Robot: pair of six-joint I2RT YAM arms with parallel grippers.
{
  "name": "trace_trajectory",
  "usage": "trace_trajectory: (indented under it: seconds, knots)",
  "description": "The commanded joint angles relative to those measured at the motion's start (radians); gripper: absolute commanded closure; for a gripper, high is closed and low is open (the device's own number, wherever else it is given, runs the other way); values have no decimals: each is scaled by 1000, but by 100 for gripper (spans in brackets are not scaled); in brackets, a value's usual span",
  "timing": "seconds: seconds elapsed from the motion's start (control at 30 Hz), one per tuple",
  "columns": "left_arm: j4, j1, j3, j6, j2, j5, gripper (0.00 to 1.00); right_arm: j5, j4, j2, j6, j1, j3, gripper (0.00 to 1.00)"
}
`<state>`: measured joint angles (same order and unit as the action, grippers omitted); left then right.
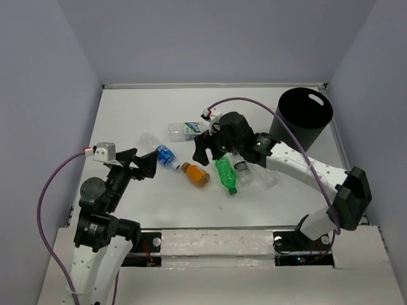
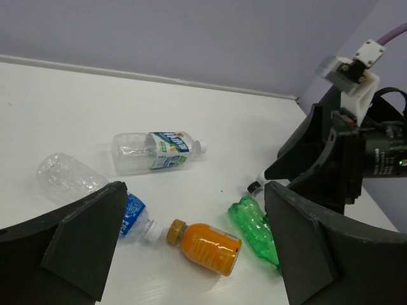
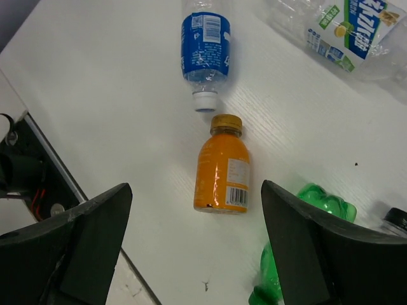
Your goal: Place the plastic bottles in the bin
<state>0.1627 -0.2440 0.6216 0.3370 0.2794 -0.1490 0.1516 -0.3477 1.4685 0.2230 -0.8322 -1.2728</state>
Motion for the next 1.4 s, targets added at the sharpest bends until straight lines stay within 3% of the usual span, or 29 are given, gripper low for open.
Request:
trace_trajectory:
  seconds: [0.0,0.23,0.8,1.0,1.2,1.37]
  knots:
    - [-19,9,36,-12,-11,31,1,-99,-25,114,-77,-31,-120,12]
    - [-25,11,26,-1,-28,31,1,-141,-111,340,-112,-41,-224,12]
    - [-23,11,20,7,-20,48,1,-58,-180,599,-131,-79,-339,13]
    - [-22,12,20,7,-20,52,1,-90,-178,572,-114,-79,-287,24]
    - [-20,12,20,8,-20,57,1,-83,-159,452,-77,-79,-246,62]
    - [-20,12,20,13,-19,60,1,-151,-131,233,-59,-79,-299,66]
